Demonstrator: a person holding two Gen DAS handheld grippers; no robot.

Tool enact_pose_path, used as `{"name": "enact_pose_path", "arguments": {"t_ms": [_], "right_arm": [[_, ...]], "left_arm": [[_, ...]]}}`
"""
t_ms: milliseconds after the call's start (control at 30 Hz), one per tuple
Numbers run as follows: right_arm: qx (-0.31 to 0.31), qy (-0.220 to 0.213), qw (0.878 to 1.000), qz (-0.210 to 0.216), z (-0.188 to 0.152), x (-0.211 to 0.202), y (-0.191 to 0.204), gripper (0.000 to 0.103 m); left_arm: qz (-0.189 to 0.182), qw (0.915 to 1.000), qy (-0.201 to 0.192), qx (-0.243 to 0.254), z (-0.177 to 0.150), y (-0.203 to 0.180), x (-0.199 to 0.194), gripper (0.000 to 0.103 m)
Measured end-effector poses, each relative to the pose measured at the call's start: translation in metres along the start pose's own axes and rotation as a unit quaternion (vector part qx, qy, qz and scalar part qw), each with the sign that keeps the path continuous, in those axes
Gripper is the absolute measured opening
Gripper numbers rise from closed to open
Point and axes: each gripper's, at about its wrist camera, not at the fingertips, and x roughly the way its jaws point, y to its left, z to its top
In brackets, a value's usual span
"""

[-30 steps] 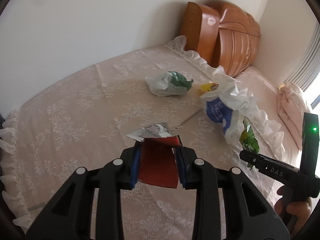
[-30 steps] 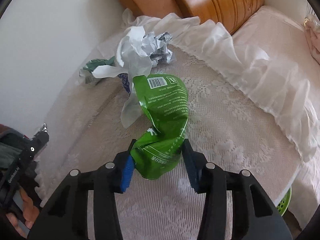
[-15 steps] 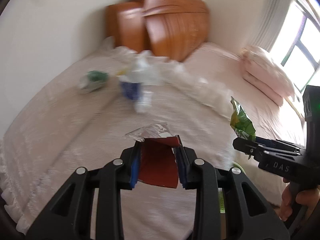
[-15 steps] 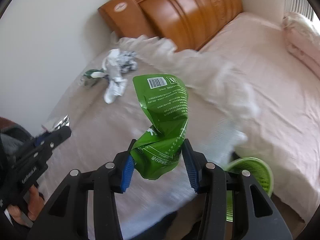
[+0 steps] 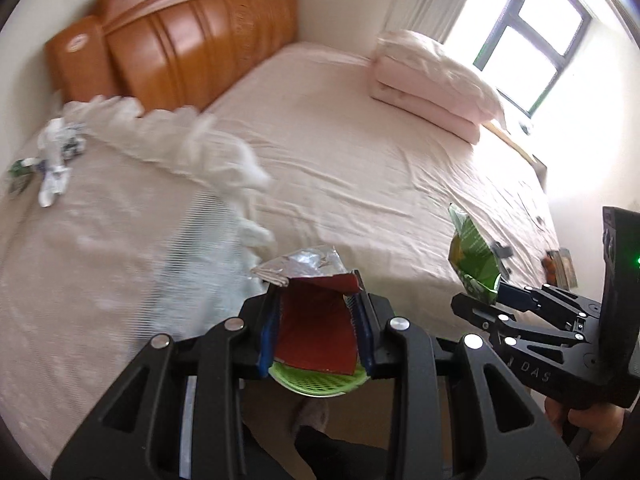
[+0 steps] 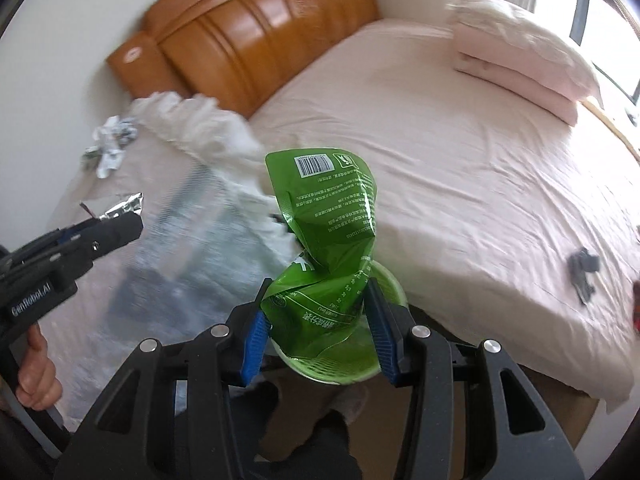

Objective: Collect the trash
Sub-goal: 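Carry the red wrapper and green bag to the wastebasket and open both tools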

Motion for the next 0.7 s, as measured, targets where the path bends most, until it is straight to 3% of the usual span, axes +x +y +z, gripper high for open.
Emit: {"name": "enact_pose_path", "arguments": {"t_ms": [300,700], "right_arm": [[0.033,-0.03,0.999,0.008,-0.014,-0.023,-0.044,0.046],[0.045,-0.029,0.998,0.015,-0.02,-0.023,-0.049,0.046]], "left_arm": [[0.002,0.9991,0.011,0.04,-0.001,-0.052,0.014,0.031],[0.004,0.9984,0.022,0.052,-0.005,-0.06,0.025,0.031]]}}
